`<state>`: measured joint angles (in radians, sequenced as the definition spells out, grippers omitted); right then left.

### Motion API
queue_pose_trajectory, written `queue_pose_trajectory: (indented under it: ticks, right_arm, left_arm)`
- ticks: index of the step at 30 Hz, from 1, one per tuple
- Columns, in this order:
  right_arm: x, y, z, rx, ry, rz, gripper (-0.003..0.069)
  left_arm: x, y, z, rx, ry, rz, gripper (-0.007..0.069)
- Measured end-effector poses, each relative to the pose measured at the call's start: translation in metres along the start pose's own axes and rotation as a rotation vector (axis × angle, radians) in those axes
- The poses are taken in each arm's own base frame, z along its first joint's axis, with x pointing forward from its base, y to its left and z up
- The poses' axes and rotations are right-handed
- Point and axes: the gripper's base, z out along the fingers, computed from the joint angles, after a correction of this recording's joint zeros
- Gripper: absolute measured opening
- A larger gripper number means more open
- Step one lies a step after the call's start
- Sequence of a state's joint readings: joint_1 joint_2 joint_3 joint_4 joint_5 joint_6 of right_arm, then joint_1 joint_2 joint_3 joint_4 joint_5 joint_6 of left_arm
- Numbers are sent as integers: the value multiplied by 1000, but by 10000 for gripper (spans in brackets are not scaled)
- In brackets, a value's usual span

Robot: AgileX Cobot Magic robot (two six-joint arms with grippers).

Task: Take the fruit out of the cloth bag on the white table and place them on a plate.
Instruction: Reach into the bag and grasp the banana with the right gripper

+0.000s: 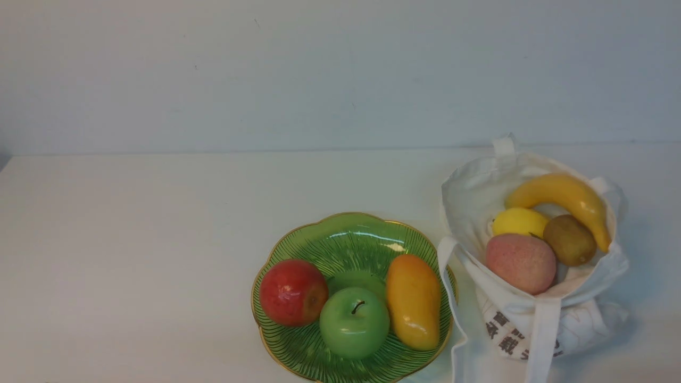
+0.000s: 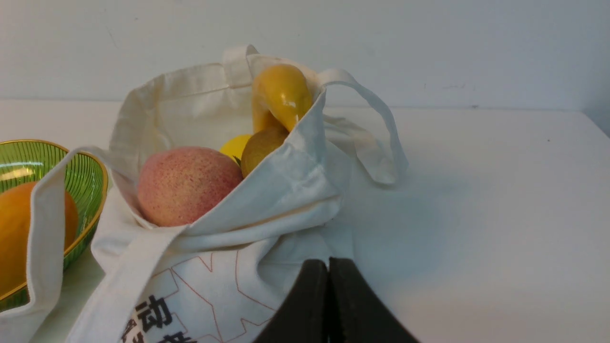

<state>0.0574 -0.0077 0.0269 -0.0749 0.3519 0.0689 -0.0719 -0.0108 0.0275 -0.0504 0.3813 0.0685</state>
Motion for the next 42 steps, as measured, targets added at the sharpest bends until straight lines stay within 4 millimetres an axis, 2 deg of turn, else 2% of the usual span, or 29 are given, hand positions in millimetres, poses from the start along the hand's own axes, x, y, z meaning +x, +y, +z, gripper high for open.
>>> queue_pose_trajectory:
  ticks: [27,35,42]
  right_arm:
    - [0,0,0,-2,0,22,-14]
    - [-10,7,-1,-112,-80,716,-14]
    - [-12,8,-1,-141,-87,881,-14]
  left_arm:
    - [0,0,0,0,0,0,-8]
    - [0,0,0,0,0,0,-8]
    - [0,0,0,0,0,0,-8]
